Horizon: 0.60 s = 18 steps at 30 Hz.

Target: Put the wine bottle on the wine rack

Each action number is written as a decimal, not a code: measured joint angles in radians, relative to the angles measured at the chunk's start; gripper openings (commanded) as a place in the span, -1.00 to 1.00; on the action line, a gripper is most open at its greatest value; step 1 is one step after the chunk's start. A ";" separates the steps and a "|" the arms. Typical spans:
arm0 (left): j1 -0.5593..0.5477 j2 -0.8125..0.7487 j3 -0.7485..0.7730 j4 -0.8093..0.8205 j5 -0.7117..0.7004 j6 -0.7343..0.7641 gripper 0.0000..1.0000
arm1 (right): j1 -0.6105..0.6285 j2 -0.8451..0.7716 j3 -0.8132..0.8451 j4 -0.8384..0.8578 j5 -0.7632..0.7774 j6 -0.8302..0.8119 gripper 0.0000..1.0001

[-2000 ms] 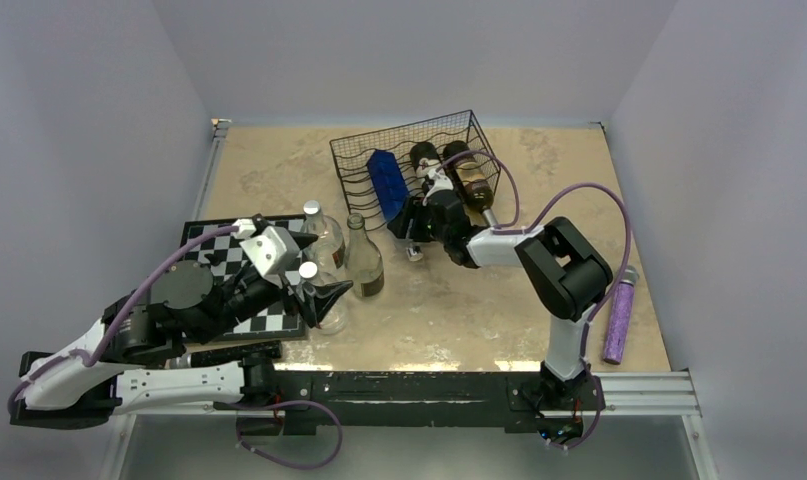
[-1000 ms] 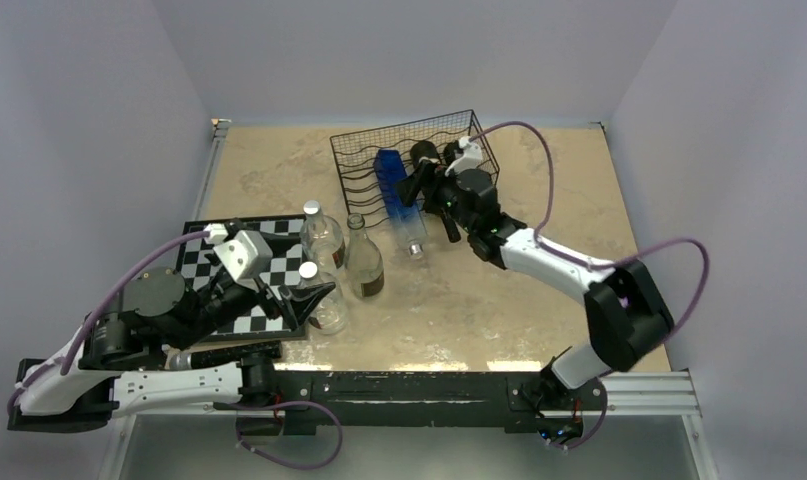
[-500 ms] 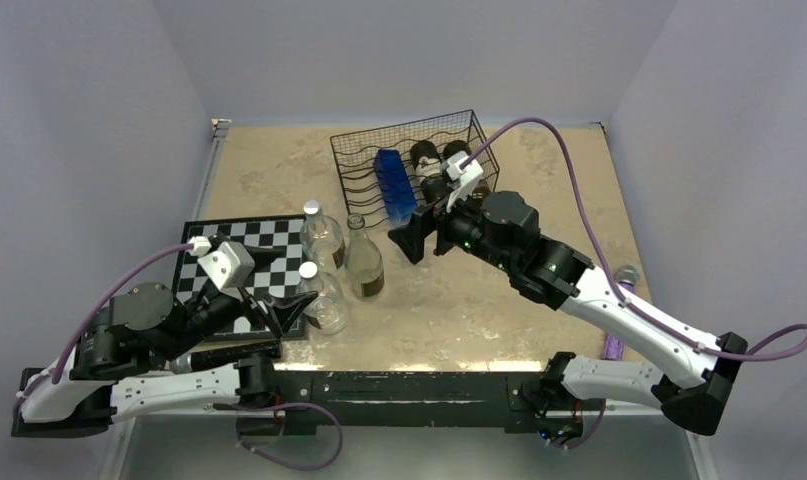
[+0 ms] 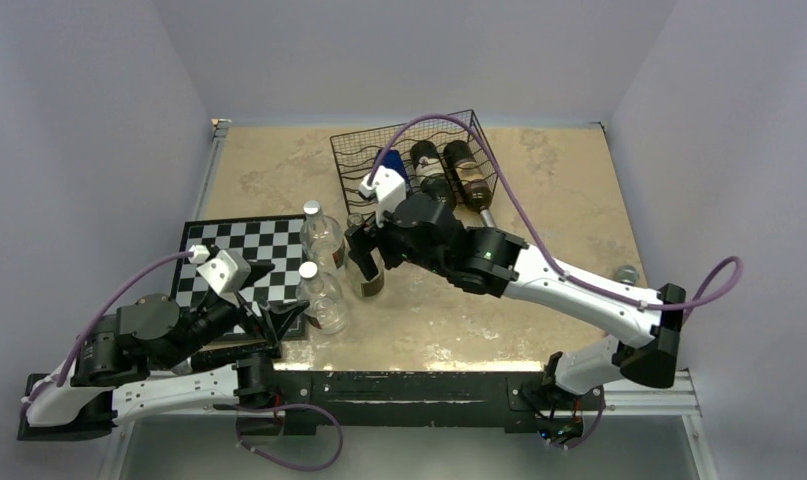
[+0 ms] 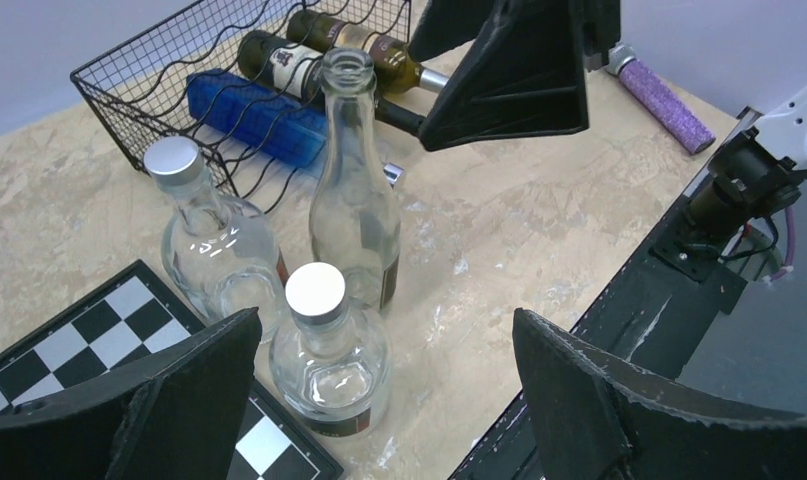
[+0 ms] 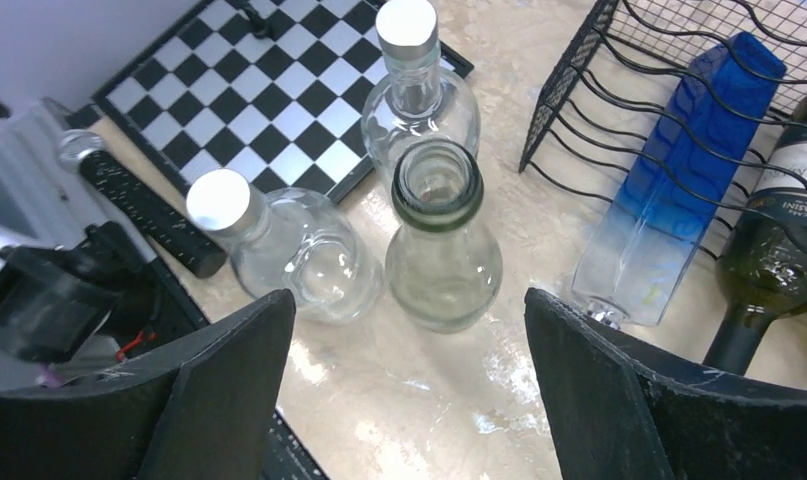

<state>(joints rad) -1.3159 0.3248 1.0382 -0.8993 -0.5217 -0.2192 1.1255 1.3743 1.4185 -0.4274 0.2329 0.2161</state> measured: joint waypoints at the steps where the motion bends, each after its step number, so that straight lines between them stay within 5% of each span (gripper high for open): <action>1: 0.000 -0.004 -0.005 -0.008 -0.001 -0.007 0.99 | 0.009 0.029 0.022 -0.014 0.023 0.000 0.74; 18: 0.000 -0.036 -0.042 -0.046 -0.042 -0.053 0.99 | 0.033 0.343 0.309 -0.190 0.246 0.033 0.15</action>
<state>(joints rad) -1.3159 0.2890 0.9958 -0.9451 -0.5640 -0.2718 1.1584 1.7172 1.7271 -0.6174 0.4789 0.2493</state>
